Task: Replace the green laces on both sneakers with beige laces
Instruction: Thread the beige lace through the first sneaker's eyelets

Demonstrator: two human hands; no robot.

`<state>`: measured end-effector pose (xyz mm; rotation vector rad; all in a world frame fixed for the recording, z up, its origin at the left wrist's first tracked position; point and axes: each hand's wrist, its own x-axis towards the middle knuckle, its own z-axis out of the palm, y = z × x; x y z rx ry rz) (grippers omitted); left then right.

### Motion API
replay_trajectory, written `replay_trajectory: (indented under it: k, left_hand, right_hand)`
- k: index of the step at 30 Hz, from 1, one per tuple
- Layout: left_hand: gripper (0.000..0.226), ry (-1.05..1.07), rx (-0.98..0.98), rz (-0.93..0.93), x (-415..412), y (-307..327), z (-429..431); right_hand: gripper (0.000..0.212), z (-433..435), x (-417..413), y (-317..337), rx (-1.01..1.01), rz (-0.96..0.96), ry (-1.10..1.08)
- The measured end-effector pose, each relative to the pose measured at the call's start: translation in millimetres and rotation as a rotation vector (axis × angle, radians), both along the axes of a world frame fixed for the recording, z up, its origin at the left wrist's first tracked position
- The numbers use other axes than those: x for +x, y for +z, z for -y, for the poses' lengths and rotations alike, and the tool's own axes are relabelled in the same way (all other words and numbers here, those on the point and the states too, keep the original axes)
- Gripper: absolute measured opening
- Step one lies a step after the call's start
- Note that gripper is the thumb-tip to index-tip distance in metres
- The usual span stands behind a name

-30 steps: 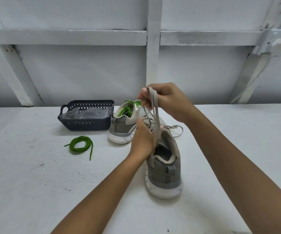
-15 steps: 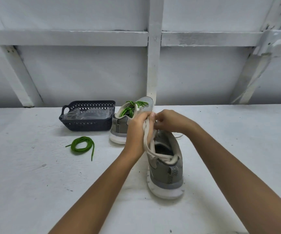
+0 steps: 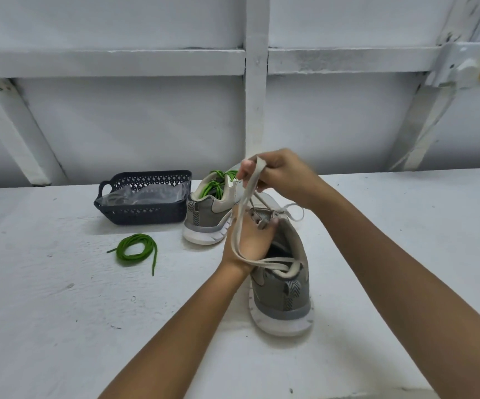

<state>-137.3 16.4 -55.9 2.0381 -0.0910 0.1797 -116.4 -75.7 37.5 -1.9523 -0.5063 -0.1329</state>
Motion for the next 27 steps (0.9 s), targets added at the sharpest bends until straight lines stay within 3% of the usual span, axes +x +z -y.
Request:
replay_trajectory:
  k: [4,10,13,16,18,20,23,25,27]
  left_hand:
    - [0.067,0.023,0.052,-0.025,0.1,1.7,-0.9]
    - [0.067,-0.016,0.040,0.006,1.0,5.9,-1.1]
    - [0.044,-0.144,-0.053,0.164,9.7,8.1,-7.1]
    - [0.011,-0.156,-0.160,0.116,18.9,14.7,-15.6]
    - [0.016,-0.124,-0.106,0.084,23.5,21.5,-21.2]
    - [0.018,-0.080,-0.112,0.116,24.9,23.9,-25.0]
    - [0.022,-0.070,-0.218,0.215,21.3,22.8,-25.6]
    - [0.022,-0.083,-0.216,0.244,17.0,24.0,-21.6]
    - [0.023,-0.107,-0.203,0.280,13.1,23.5,-17.1]
  right_hand:
    - [0.026,1.0,-7.4,4.2,0.139,-0.022,0.100]
    - [0.026,0.2,-7.1,2.3,0.140,-0.048,0.121]
    - [0.021,2.8,-5.2,3.7,0.038,-0.050,0.117]
    - [0.017,10.5,-7.5,8.3,-0.070,-0.087,0.237]
    - [0.032,21.2,-7.0,9.3,-0.078,-0.194,0.332]
    - [0.036,31.1,-0.8,5.1,-0.098,-0.252,0.225]
    - [0.031,34.0,8.6,-10.5,-0.428,-0.182,-0.060]
    - [0.011,27.5,9.6,-21.8,-0.668,-0.163,-0.070]
    - [0.033,19.4,10.9,-30.5,-0.726,-0.163,-0.093]
